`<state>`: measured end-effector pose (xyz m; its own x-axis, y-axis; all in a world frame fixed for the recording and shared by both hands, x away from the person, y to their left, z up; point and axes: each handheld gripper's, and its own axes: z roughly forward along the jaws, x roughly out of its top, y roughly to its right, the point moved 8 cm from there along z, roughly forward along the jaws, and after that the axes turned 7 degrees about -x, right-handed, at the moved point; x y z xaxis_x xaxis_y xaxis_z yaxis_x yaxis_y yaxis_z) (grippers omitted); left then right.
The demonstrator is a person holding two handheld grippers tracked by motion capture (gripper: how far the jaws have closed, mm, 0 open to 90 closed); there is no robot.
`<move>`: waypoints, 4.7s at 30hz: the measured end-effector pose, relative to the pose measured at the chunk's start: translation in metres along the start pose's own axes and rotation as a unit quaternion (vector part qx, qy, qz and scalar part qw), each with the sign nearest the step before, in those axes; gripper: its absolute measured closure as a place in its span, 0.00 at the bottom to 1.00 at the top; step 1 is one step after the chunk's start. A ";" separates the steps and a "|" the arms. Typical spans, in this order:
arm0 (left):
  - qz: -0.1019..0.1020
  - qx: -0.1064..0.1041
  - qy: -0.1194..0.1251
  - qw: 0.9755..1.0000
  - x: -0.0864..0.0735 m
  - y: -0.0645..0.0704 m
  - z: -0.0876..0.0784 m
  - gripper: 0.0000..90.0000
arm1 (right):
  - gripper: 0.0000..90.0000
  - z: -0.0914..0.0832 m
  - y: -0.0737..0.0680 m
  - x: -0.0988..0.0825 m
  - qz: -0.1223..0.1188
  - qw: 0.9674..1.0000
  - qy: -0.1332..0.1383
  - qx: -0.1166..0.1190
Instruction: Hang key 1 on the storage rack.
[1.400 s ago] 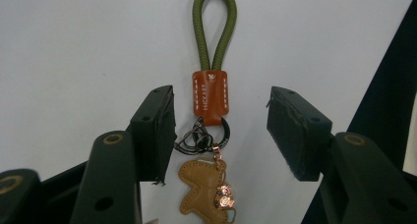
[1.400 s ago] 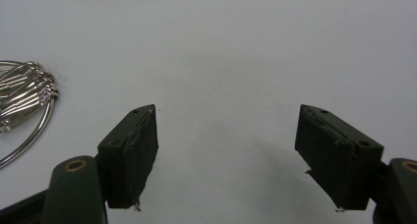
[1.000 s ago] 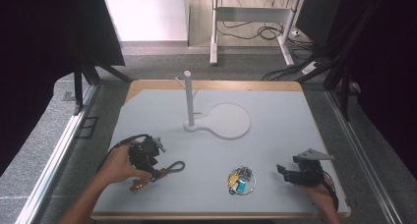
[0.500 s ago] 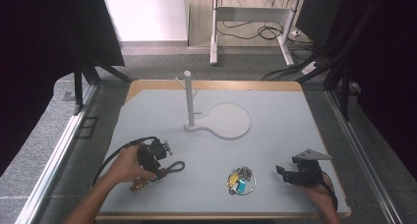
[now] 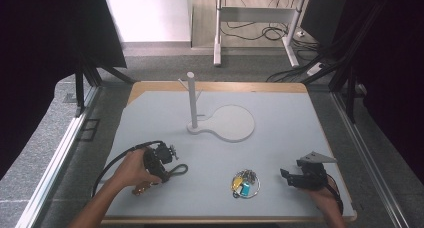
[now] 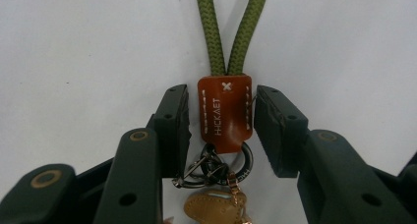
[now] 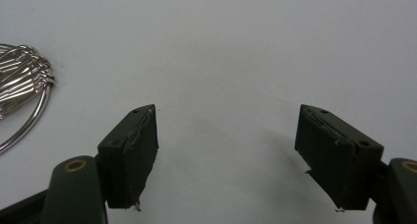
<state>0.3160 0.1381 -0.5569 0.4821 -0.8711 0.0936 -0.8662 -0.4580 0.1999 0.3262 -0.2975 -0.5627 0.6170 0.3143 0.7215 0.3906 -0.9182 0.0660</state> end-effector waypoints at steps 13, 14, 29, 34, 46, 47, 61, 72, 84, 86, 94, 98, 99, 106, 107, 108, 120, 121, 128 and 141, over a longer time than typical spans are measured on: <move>0.002 0.013 0.004 1.000 0.000 -0.002 0.001 0.73 | 0.27 0.000 0.000 0.000 -0.001 1.000 -0.002 0.000; 0.002 0.013 0.004 1.000 0.000 -0.002 0.001 0.73 | 0.27 0.000 0.000 0.000 -0.001 1.000 -0.002 0.000; 0.004 0.007 0.062 0.998 -0.009 -0.002 -0.037 0.74 | 0.28 -0.001 0.002 0.000 0.002 1.000 0.002 -0.004; 0.003 0.006 0.096 0.995 -0.013 -0.003 -0.061 0.74 | 0.28 -0.001 0.003 0.000 0.002 1.000 0.002 -0.005; -0.004 0.008 0.129 0.992 -0.012 -0.005 -0.082 0.74 | 0.28 0.000 0.002 -0.001 0.000 1.000 0.000 -0.004; -0.002 0.008 0.131 0.991 -0.012 -0.005 -0.085 0.74 | 0.28 0.000 0.002 -0.001 0.001 1.000 0.001 -0.004; -0.011 -0.003 0.172 0.985 -0.006 -0.006 -0.101 0.74 | 0.28 -0.001 0.003 -0.001 0.002 1.000 0.001 -0.004; -0.017 -0.003 0.190 0.982 -0.001 -0.012 -0.114 0.74 | 0.28 -0.001 0.003 0.000 0.001 1.000 0.002 -0.006; -0.022 -0.009 0.212 0.977 0.004 -0.019 -0.130 0.74 | 0.28 -0.002 0.003 0.000 0.001 1.000 0.002 -0.005; -0.023 -0.008 0.213 0.977 0.005 -0.019 -0.131 0.74 | 0.28 -0.001 0.003 0.000 0.000 1.000 0.002 -0.006; -0.027 -0.009 0.217 0.976 0.008 -0.023 -0.135 0.74 | 0.28 -0.001 0.002 0.000 0.001 1.000 0.002 -0.005; -0.032 -0.011 0.219 0.975 0.010 -0.027 -0.137 0.74 | 0.28 -0.001 0.002 0.000 0.002 1.000 0.000 -0.003; -0.032 -0.011 0.219 0.975 0.010 -0.027 -0.137 0.74 | 0.28 0.000 0.002 0.000 0.002 1.000 0.000 -0.004; -0.034 -0.015 0.228 0.973 0.011 -0.031 -0.144 0.74 | 0.28 -0.001 0.003 0.000 0.002 1.000 0.002 -0.003; -0.035 -0.014 0.230 0.972 0.012 -0.032 -0.147 0.74 | 0.28 -0.001 0.003 0.000 0.001 1.000 0.002 -0.002; -0.035 -0.014 0.230 0.972 0.012 -0.032 -0.147 0.74 | 0.28 -0.001 0.003 0.000 0.001 1.000 0.002 -0.002; -0.040 -0.008 0.236 0.971 0.017 -0.037 -0.159 0.74 | 0.28 0.000 0.003 0.000 0.002 1.000 0.002 -0.003; -0.040 -0.007 0.235 0.971 0.018 -0.038 -0.160 0.74 | 0.28 0.000 0.003 0.000 0.001 1.000 0.002 -0.003; -0.047 -0.006 0.236 0.971 0.023 -0.043 -0.164 0.74 | 0.28 0.000 0.004 0.000 0.003 1.000 0.002 -0.004; -0.050 -0.006 0.242 0.969 0.026 -0.052 -0.170 0.74 | 0.28 -0.001 0.004 0.000 0.003 1.000 0.002 -0.005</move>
<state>0.3961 0.1693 -0.3995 0.5720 -0.6356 0.5185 -0.8113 -0.5318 0.2430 0.3272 -0.3019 -0.5619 0.6164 0.3082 0.7246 0.3802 -0.9223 0.0689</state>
